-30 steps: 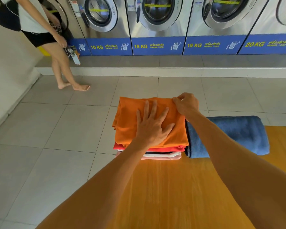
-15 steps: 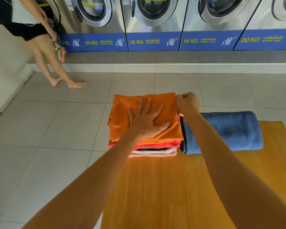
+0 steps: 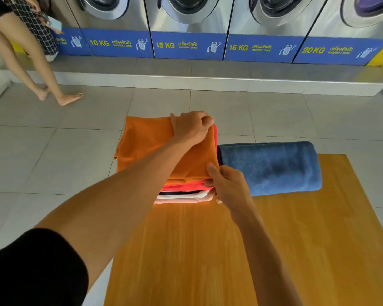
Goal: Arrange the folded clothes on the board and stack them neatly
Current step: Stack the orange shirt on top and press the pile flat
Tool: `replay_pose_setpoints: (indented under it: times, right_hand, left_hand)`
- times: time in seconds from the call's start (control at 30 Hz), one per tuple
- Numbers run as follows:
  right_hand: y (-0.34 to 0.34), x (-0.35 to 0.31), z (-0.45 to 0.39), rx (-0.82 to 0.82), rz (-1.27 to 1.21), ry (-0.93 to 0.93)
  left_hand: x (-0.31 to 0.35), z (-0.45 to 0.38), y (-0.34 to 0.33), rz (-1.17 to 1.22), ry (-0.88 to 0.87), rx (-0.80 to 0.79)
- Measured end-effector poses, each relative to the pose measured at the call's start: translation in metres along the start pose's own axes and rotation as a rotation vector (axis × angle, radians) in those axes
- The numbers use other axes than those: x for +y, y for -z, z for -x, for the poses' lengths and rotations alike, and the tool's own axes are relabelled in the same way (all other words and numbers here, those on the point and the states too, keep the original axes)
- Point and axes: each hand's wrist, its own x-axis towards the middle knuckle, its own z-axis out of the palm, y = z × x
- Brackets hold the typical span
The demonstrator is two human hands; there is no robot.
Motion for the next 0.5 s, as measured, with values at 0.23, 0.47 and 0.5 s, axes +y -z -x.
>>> replay_pose_setpoints:
  times: [0.23,0.47,0.5]
  right_hand:
    - [-0.009,0.014,0.014,0.074,-0.164,0.013]
    - [-0.002,0.017,0.017,0.139,-0.04,-0.039]
    - [0.003,0.013,0.018,0.182,-0.01,-0.011]
  left_hand:
    - [0.003,-0.019,-0.006,0.076,0.122,0.068]
    - [-0.002,-0.012,-0.002,0.12,0.063,-0.006]
    - [-0.005,-0.005,0.005,0.171,0.046,-0.013]
